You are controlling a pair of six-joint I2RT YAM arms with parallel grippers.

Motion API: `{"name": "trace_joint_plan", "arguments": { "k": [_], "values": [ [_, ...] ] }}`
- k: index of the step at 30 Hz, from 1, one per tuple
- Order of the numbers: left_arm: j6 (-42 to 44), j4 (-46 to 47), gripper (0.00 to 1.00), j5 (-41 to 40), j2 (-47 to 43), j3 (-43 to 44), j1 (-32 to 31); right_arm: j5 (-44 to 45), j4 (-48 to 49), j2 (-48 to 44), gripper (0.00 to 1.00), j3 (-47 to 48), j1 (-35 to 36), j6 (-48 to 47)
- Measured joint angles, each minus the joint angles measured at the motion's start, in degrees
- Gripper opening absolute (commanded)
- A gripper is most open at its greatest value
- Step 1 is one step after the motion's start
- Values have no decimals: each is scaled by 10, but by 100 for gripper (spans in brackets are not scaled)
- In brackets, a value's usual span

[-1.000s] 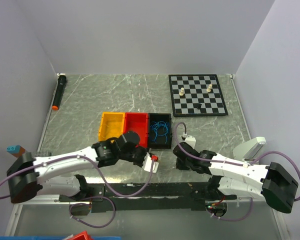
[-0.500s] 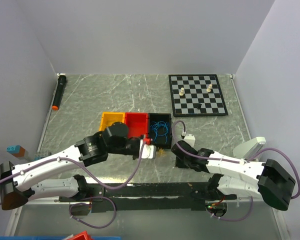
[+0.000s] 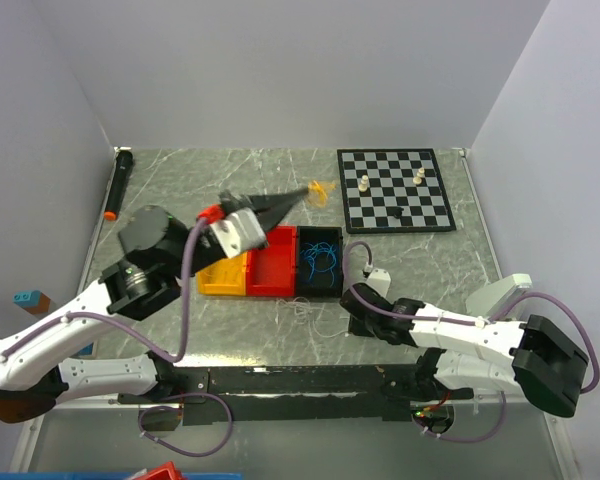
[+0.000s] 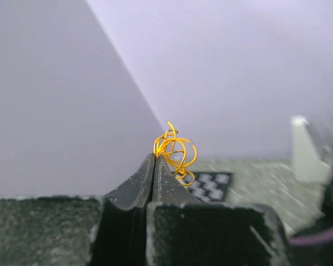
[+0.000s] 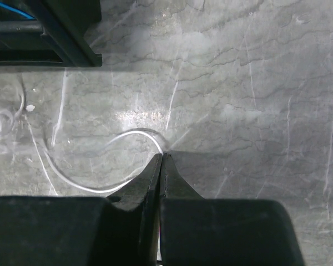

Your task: Untangle the cables

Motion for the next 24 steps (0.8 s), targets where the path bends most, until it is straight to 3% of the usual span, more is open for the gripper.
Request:
{"name": "trace_joint_plan", "arguments": {
  "k": [6, 12, 16, 18, 24],
  "values": [
    [40, 58, 4, -90, -3, 37, 0, 16, 1, 3, 0, 0, 14, 10],
    [32, 37, 11, -150, 1, 58, 4, 25, 2, -13, 0, -6, 37, 7],
    [33, -40, 11, -66, -22, 44, 6, 16, 15, -86, 37, -21, 80, -34],
    [34, -84, 9, -17, -35, 35, 6, 12, 29, -153, 48, -21, 91, -70],
    [37, -158, 6, 64, -66, -30, 6, 23, 60, -320, 50, 27, 93, -196]
  ]
}}
